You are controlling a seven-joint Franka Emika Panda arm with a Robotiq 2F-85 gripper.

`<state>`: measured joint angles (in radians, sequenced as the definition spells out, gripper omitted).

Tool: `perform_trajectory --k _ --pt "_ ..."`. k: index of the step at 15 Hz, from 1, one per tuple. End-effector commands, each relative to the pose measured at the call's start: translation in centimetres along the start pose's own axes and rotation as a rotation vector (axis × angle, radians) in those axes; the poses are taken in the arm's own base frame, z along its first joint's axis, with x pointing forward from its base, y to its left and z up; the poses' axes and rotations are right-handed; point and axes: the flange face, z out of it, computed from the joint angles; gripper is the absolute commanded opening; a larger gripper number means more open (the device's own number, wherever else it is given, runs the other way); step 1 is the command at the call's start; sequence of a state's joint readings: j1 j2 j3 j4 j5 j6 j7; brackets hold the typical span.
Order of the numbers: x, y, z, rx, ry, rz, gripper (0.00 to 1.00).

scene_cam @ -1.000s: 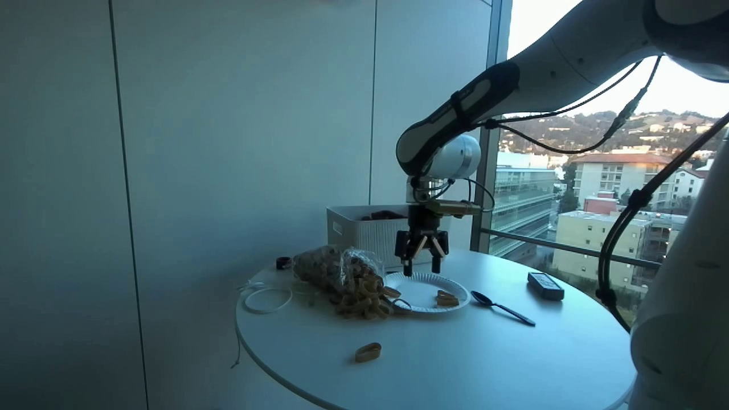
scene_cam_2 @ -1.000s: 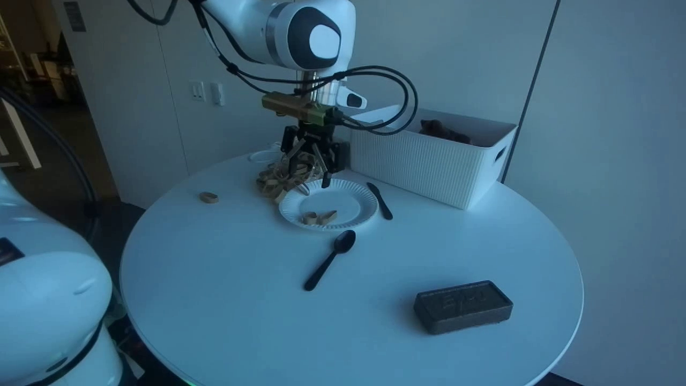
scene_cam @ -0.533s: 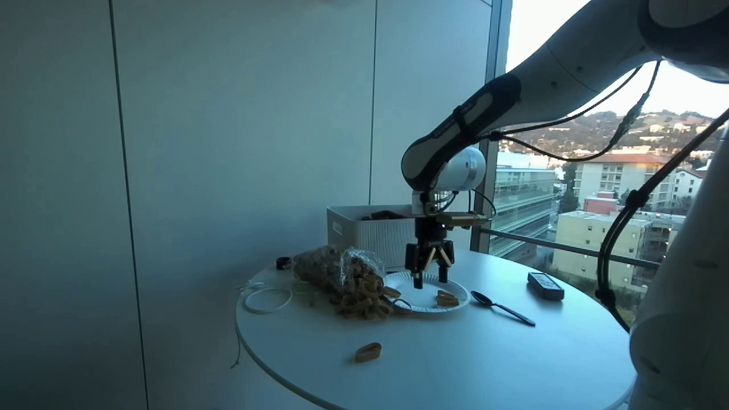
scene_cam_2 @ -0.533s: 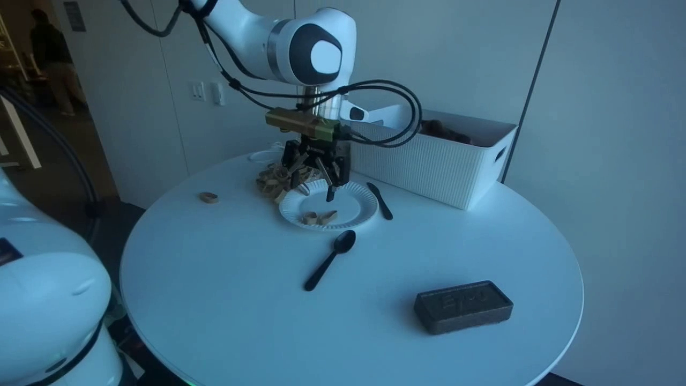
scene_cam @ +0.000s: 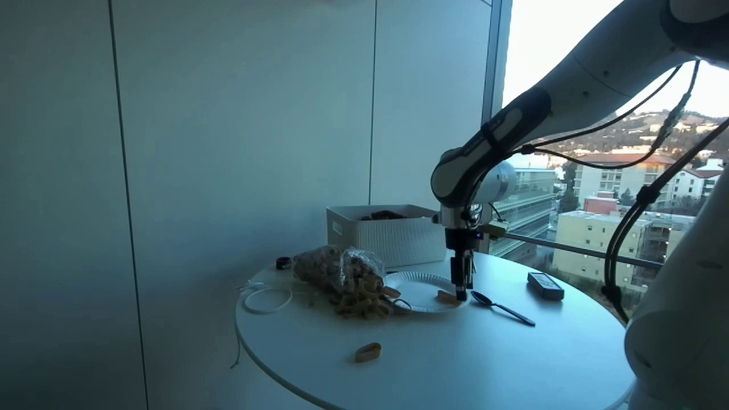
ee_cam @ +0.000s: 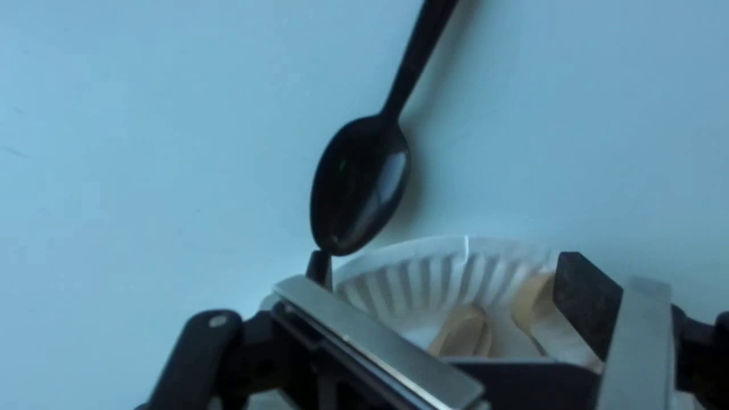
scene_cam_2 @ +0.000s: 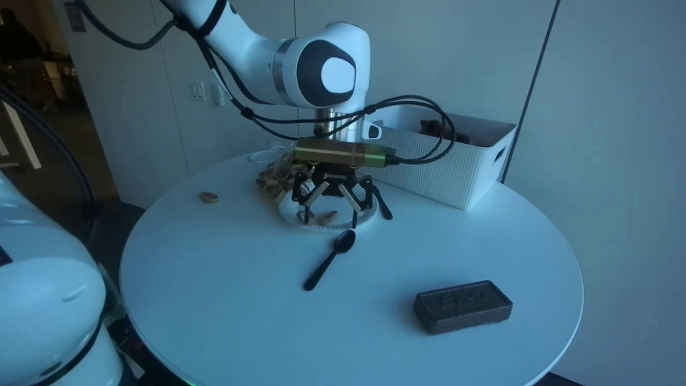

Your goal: Remove the rubber bands from the plate

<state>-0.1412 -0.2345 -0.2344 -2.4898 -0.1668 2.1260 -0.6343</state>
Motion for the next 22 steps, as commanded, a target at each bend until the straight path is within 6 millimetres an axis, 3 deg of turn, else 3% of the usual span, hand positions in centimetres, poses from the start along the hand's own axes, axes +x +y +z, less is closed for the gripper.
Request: perform_trajectory --k 1,4,11,18,19,20,22 --pt "-1.9 -0.6 0.1 -0.07 0.027 -0.181 1.0" --pt "-1.6 -1.6 -0.1 -0.166 0.079 -0.272 1.0" --pt "-0.6 -3.1 -3.2 -0.343 0.261 -0.371 1.0" --pt "0.4 -3.8 1.0 -0.214 0.234 -0.387 1.0" --pt "0.5 -3.9 1.4 -0.201 0.236 -0.392 0.75" --pt "0.6 -4.0 1.7 -0.195 0.233 -0.397 0.74" --pt "0.5 -4.1 1.9 -0.191 0.232 -0.41 0.58"
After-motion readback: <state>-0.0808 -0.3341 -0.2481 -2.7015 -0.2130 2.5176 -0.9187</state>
